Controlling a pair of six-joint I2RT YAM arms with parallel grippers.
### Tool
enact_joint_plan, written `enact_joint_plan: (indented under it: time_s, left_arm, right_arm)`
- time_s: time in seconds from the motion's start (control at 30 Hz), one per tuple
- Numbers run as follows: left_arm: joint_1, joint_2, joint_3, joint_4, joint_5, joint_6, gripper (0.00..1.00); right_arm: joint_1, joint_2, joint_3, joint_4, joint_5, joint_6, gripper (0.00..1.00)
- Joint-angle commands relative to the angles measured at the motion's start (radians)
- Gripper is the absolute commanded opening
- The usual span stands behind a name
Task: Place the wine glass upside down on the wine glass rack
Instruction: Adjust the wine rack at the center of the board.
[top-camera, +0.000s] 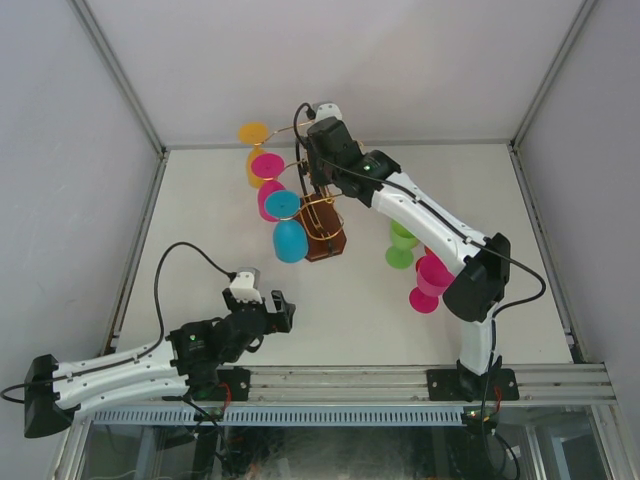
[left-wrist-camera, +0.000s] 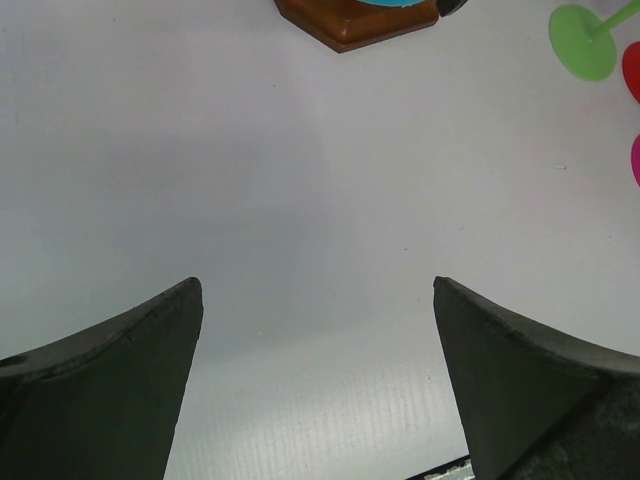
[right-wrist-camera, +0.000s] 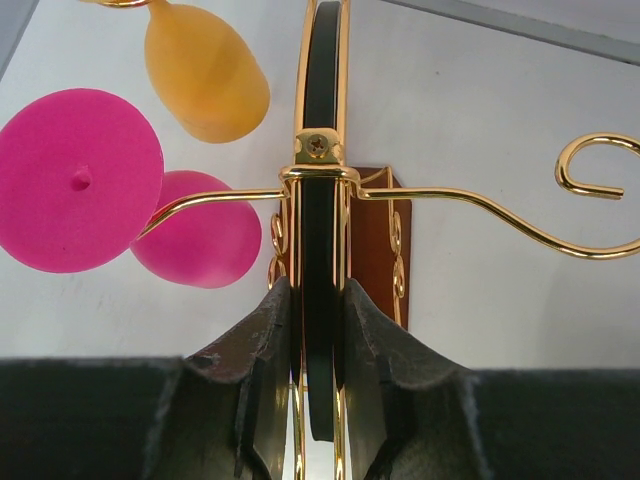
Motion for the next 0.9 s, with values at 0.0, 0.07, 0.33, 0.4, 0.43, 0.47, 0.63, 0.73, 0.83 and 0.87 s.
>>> enact_joint_plan:
  time_s: [0.0,0.07,0.33,0.4,0.43,0.47,0.63,0.73,0.83,0.87]
  left_arm:
    - [0.005,-0.006,0.038,-0.014,-0.037,-0.021,1.0]
    - [0.005,-0.004,0.044,-0.033,-0.047,-0.027,1.0]
    - [0.005,-0.039,0.095,-0.134,-0.105,-0.055,1.0]
    - [0.005,-0.058,0.11,-0.169,-0.128,-0.063,1.0]
    - [0.005,-0.067,0.117,-0.19,-0.138,-0.069,1.0]
    - [0.005,-0.078,0.125,-0.205,-0.148,-0.074,1.0]
    - [0.005,-0.135,0.164,-0.291,-0.196,-0.096,1.0]
    - [0.004,-0.156,0.212,-0.352,-0.236,-0.102,1.0]
    - [0.005,-0.156,0.282,-0.432,-0.285,-0.105,1.0]
    - [0.005,-0.15,0.314,-0.463,-0.303,-0.104,1.0]
  right_arm:
    - [0.008,-0.059,0.005,0.053,0.104,0.102,0.0]
    - [0.008,-0.057,0.005,0.057,0.117,0.123,0.0]
    - [0.017,-0.055,0.006,0.092,0.1,0.155,0.15]
    - [0.019,-0.064,0.004,0.102,0.086,0.148,0.22]
    - [0.019,-0.071,0.006,0.106,0.078,0.146,0.25]
    - [0.02,-0.079,0.005,0.11,0.07,0.142,0.29]
    - [0.021,-0.125,0.008,0.13,0.028,0.125,0.45]
    - [0.021,-0.151,0.009,0.13,0.007,0.112,0.5]
    - [0.019,-0.192,-0.015,0.118,-0.004,0.089,0.54]
    - [0.016,-0.214,-0.039,0.12,-0.012,0.078,0.55]
